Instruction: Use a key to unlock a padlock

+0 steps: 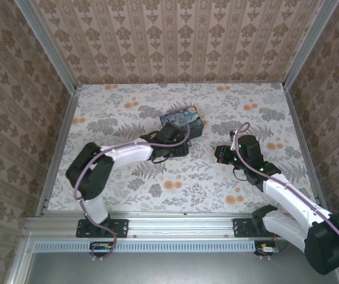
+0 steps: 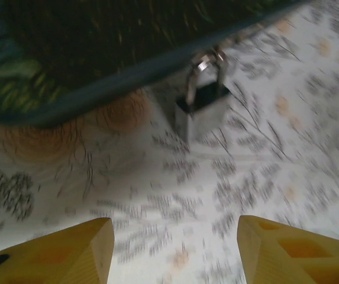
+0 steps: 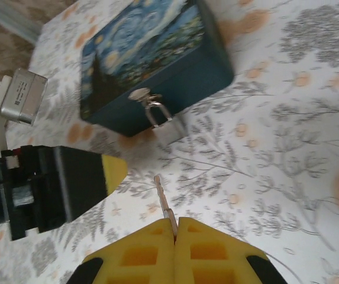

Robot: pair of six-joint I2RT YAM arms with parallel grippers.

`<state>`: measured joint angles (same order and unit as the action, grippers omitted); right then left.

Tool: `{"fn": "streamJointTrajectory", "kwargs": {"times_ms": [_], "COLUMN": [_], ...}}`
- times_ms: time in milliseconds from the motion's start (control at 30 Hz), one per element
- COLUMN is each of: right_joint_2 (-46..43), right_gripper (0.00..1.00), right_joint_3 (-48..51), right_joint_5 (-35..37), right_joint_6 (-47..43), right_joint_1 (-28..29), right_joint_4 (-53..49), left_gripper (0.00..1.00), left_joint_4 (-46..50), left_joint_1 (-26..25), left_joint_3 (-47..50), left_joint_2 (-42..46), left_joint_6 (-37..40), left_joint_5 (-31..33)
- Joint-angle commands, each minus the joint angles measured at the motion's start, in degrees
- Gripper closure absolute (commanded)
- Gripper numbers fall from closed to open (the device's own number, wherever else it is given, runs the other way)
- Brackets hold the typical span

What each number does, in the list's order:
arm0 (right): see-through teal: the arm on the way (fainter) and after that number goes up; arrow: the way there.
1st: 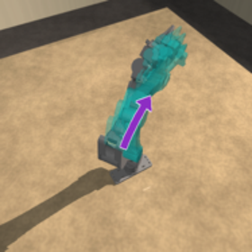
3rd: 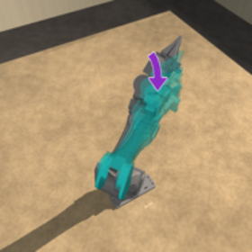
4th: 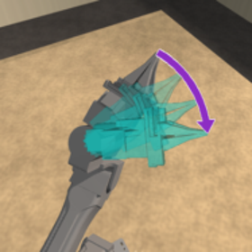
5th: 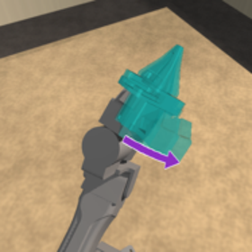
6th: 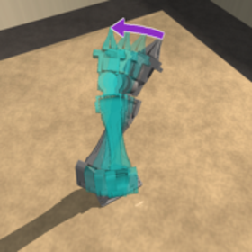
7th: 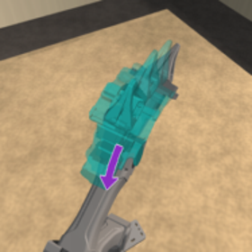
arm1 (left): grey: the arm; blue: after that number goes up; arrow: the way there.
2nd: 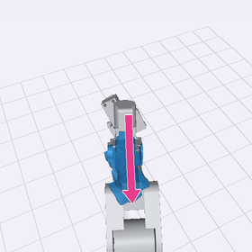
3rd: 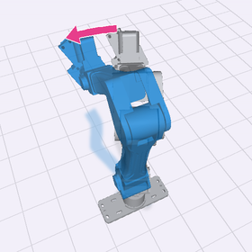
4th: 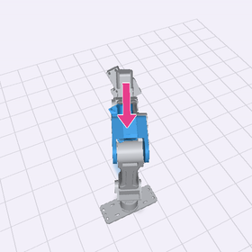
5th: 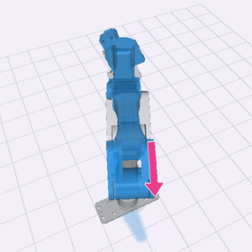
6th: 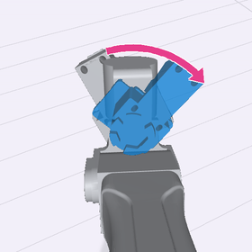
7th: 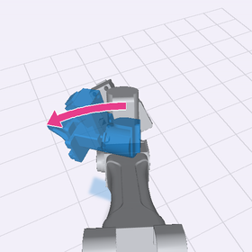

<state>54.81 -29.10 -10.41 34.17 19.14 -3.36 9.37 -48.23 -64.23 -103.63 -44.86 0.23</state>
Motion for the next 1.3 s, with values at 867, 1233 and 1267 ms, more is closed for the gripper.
{"fn": "streamJointTrajectory", "kwargs": {"times_ms": [867, 1233, 1267], "right_joint_2": [1.80, 3.16, 3.14], "right_gripper": [1.00, 1.00, 1.00], "right_joint_3": [2.27, 3.34, 3.43], "right_joint_5": [-0.30, -2.22, -2.49], "right_joint_6": [-3.10, -2.44, -2.43], "right_joint_1": [-3.60, -3.83, -3.80], "right_joint_4": [2.09, 3.89, 3.91], "left_gripper": [0.56, 0.68, 0.70], "left_joint_4": [12.90, 13.81, 13.59], "left_joint_1": [-5.43, -5.49, -5.46], "left_joint_3": [-23.36, -24.37, -24.20], "left_joint_2": [-20.47, -21.02, -20.85], "left_joint_6": [-18.27, -19.20, -18.96], "left_joint_5": [23.15, 22.32, 22.02]}}
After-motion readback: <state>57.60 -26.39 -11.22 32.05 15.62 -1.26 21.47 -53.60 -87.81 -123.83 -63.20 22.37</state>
